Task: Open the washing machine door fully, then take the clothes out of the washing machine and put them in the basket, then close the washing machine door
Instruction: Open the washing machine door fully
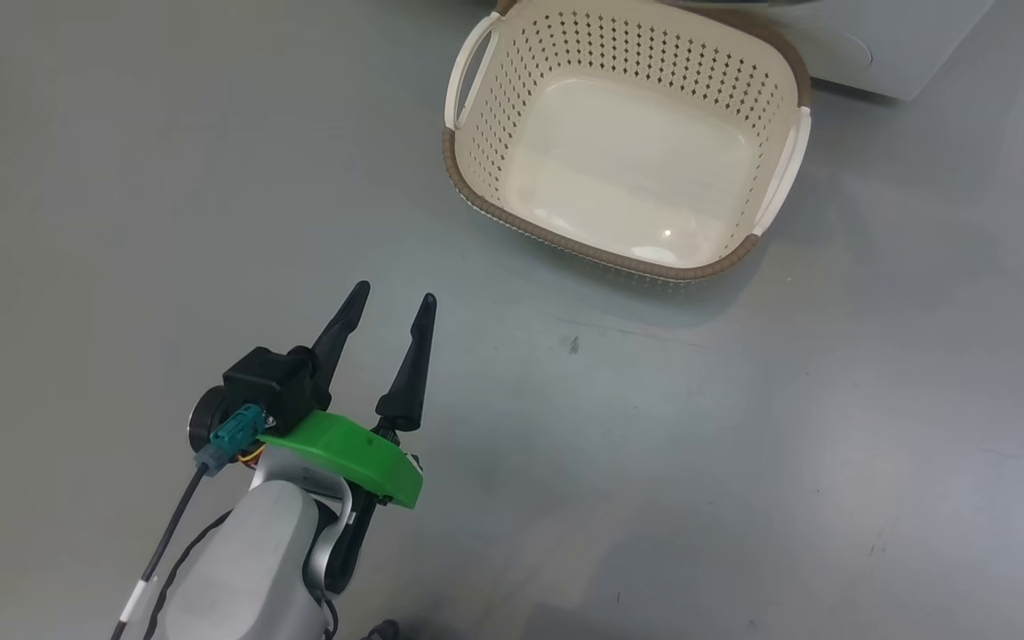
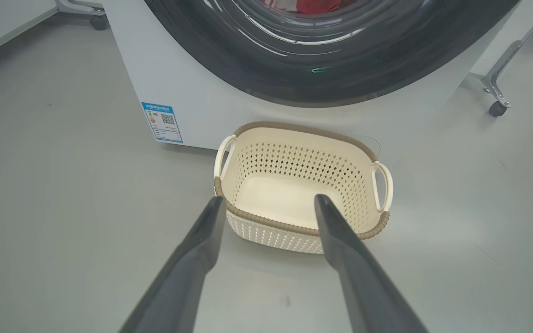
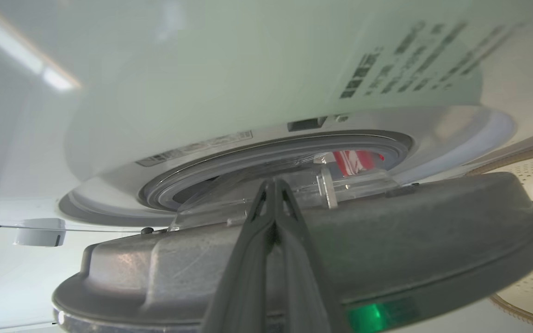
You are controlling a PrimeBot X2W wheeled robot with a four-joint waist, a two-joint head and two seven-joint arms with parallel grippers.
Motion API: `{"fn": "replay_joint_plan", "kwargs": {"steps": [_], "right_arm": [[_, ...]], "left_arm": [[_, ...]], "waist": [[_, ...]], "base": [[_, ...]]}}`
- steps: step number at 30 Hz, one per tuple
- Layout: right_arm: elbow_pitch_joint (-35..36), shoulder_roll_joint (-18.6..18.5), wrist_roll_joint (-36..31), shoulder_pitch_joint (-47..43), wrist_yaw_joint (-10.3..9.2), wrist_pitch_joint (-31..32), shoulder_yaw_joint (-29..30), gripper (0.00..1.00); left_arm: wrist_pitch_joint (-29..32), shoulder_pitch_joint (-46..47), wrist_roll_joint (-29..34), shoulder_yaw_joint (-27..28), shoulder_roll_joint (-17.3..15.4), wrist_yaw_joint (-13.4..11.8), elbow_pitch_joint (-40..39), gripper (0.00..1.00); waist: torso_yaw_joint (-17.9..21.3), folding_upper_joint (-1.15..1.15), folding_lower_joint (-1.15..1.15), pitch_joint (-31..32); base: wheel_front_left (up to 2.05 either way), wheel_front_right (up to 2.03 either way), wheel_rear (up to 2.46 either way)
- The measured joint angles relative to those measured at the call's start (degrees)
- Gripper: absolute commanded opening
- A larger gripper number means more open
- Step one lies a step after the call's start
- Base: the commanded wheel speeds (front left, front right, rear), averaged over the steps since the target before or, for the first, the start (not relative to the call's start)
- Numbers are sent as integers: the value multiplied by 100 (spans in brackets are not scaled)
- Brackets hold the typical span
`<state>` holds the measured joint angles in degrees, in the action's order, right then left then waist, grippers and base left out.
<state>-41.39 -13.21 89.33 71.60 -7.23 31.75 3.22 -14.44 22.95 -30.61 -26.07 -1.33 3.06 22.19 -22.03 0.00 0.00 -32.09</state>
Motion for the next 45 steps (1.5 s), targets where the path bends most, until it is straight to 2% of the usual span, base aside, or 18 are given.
{"fn": "replay_joint_plan", "kwargs": {"steps": [8,45], "right_arm": [[-88,114,51,-204,0,231,-79,0],[-247,479,142,-1081,63,527,-233,0]], "left_arm": [[0,-3,18,24,-1,-33,35,100],[0,-98,92,133,-3,-34,129,100]], "waist": [[51,0,0,183],[312,0,0,797]], "base": [[0,0,0],[0,0,0]]}}
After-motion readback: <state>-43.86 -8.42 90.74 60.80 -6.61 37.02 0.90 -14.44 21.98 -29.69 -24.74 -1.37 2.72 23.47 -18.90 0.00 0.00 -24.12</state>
